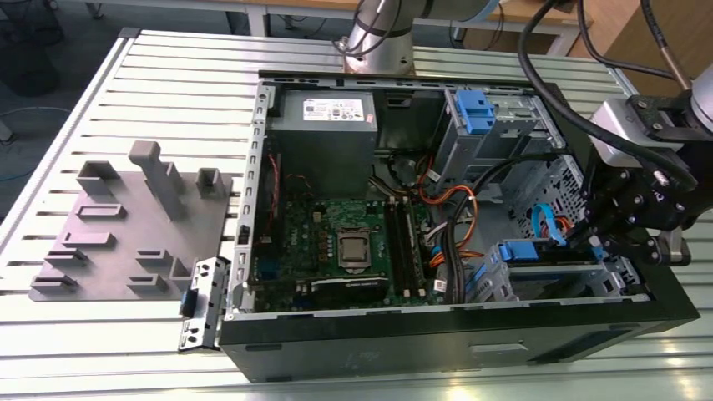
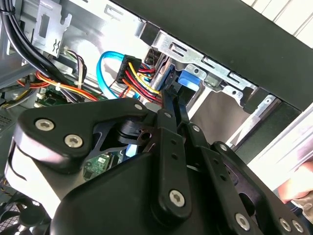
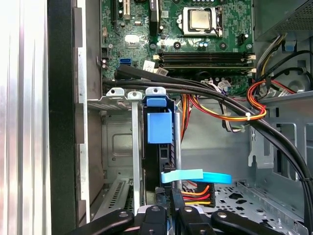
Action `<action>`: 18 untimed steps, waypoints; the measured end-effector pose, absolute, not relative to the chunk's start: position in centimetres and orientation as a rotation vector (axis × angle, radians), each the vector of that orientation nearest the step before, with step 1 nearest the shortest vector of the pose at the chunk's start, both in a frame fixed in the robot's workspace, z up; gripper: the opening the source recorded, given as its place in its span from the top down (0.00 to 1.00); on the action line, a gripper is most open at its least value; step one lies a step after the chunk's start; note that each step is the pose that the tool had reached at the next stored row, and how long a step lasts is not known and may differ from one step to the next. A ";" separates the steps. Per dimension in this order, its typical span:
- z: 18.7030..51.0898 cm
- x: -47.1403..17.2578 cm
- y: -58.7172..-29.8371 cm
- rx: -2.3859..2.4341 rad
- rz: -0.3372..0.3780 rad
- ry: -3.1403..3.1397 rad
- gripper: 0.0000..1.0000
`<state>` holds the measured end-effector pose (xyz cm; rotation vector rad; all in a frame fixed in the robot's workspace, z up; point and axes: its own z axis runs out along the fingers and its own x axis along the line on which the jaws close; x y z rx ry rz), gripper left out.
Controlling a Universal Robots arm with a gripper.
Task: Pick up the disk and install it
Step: 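Insert the second disk wire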
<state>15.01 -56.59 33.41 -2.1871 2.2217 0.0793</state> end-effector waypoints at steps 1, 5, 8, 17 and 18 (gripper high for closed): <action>33.4 15.0 -56.6 -2.187 0.079 2.222 0.84; 33.2 15.0 -56.6 -2.187 0.080 2.222 0.84; 33.2 15.0 -56.6 -2.187 0.079 2.222 0.84; 33.0 15.0 -56.6 -2.187 0.079 2.222 0.84; 33.0 15.0 -56.6 -2.187 0.079 2.222 0.84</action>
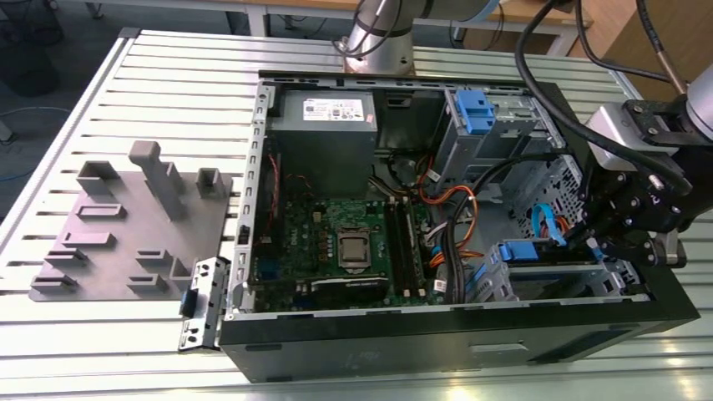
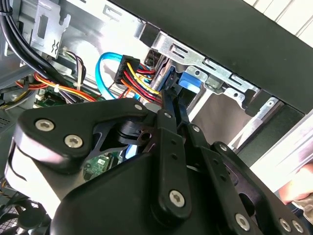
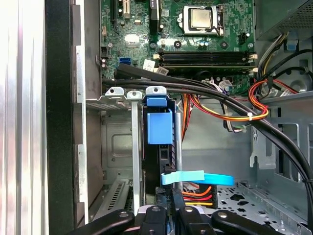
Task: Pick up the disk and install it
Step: 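Insert the second disk wire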
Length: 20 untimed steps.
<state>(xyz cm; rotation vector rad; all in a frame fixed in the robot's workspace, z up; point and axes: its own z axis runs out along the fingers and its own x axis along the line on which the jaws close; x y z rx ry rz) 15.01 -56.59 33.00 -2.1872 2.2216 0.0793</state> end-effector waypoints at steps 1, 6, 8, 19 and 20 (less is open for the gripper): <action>33.0 15.0 -56.6 -2.187 0.079 2.222 0.84; 32.9 15.0 -56.6 -2.187 0.079 2.222 0.84; 32.9 15.0 -56.6 -2.187 0.079 2.222 0.84; 32.8 15.0 -56.6 -2.187 0.079 2.222 0.70; 32.8 15.0 -56.6 -2.187 0.079 2.222 0.70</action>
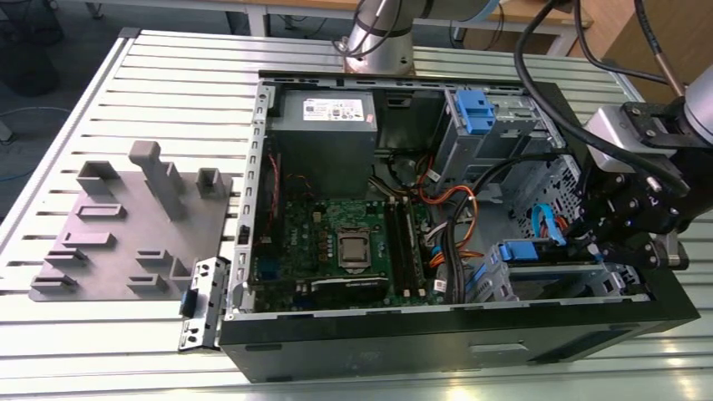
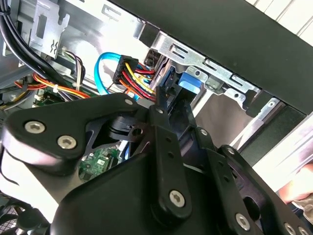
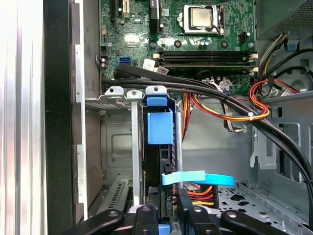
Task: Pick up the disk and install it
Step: 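Insert the second disk wire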
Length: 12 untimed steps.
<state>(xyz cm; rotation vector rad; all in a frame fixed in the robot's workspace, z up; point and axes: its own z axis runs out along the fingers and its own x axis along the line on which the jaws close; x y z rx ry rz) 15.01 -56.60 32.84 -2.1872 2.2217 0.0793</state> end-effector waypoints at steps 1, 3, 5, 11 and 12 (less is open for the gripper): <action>32.9 15.0 -56.6 -2.187 0.079 2.222 0.70; 33.0 15.0 -56.6 -2.187 0.080 2.222 0.70; 33.3 15.0 -56.6 -2.187 0.079 2.222 0.70; 34.3 15.0 -56.6 -2.187 0.079 2.222 0.70; 34.5 15.0 -56.6 -2.187 0.080 2.222 0.70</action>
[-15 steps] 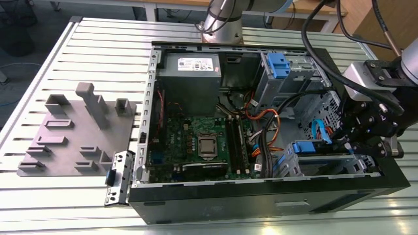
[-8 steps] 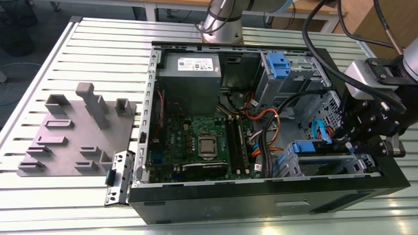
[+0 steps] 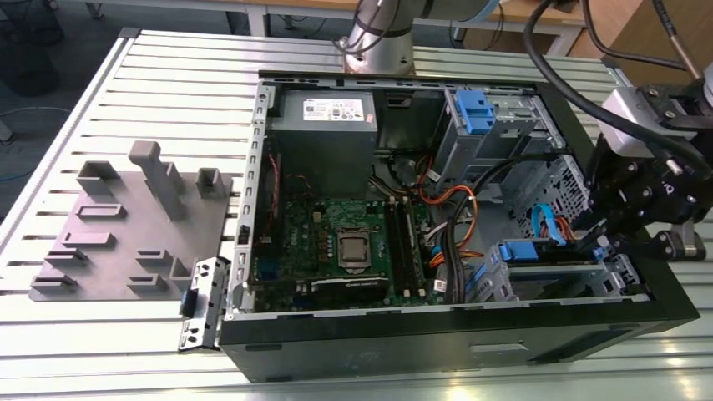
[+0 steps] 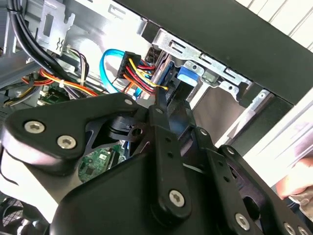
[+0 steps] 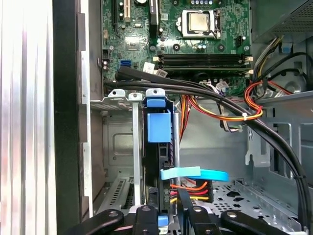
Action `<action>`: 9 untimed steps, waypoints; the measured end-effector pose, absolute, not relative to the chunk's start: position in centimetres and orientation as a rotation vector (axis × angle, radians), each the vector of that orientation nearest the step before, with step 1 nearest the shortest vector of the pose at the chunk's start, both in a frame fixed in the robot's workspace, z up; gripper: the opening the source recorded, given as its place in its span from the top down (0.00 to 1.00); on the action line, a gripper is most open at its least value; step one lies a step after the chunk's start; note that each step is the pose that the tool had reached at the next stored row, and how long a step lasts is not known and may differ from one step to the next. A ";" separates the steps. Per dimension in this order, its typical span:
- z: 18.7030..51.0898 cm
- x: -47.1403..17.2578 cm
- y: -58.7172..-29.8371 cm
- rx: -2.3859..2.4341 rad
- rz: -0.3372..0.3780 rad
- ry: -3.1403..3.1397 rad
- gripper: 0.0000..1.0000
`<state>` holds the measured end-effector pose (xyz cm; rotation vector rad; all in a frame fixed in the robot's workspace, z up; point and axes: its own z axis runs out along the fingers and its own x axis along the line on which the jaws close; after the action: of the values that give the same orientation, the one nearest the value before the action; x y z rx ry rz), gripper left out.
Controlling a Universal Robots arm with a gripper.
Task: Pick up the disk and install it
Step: 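Insert the second disk wire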
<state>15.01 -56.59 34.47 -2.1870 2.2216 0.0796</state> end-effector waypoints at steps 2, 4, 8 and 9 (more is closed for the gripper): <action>34.7 15.0 -56.6 -2.187 0.079 2.222 0.70; 34.9 15.0 -56.6 -2.187 0.080 2.222 0.70; 35.4 15.0 -56.6 -2.187 0.080 2.222 0.70; 35.4 15.0 -56.6 -2.187 0.080 2.222 0.70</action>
<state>15.01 -56.60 35.45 -2.1870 2.2216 0.0796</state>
